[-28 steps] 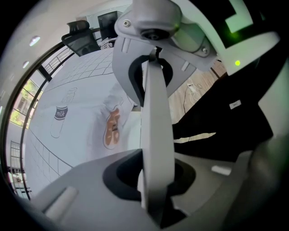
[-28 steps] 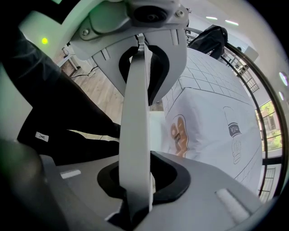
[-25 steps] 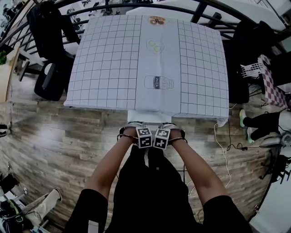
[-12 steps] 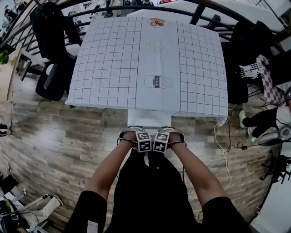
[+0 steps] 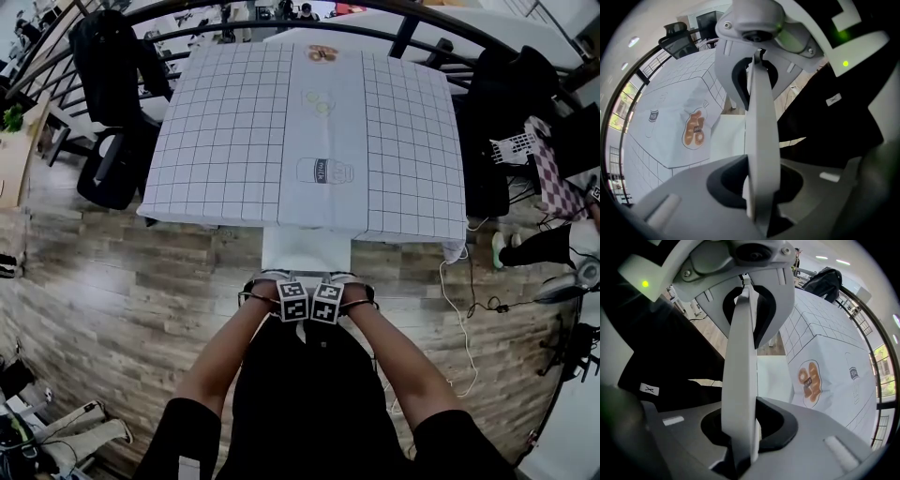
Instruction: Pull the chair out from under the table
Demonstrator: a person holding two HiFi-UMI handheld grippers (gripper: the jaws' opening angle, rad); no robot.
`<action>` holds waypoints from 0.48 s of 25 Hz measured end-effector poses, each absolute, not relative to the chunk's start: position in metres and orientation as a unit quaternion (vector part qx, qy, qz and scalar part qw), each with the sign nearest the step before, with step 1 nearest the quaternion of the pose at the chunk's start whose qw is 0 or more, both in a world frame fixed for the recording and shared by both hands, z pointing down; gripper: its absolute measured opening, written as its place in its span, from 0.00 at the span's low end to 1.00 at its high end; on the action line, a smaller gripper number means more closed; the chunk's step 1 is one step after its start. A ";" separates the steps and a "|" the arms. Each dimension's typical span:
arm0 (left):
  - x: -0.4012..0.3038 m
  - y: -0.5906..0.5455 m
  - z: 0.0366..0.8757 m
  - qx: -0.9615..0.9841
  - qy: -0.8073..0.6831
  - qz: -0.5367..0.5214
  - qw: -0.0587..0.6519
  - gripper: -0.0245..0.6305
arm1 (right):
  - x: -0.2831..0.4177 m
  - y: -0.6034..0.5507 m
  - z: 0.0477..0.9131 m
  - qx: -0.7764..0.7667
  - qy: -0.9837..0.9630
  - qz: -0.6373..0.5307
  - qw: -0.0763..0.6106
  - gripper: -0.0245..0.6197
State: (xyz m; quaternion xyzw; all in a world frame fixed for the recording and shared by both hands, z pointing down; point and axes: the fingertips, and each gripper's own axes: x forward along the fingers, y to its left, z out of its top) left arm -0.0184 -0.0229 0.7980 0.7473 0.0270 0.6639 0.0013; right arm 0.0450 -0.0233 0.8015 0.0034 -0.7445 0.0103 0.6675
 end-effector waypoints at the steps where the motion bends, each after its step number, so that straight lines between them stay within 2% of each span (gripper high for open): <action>1: -0.019 -0.021 0.798 0.747 0.026 0.665 0.001 0.16 | 0.045 -0.021 0.802 0.004 -0.746 0.010 0.666 0.15; 12: -0.017 0.015 0.789 0.744 0.017 0.667 -0.001 0.16 | 0.047 0.013 0.793 0.007 -0.742 0.010 0.670 0.15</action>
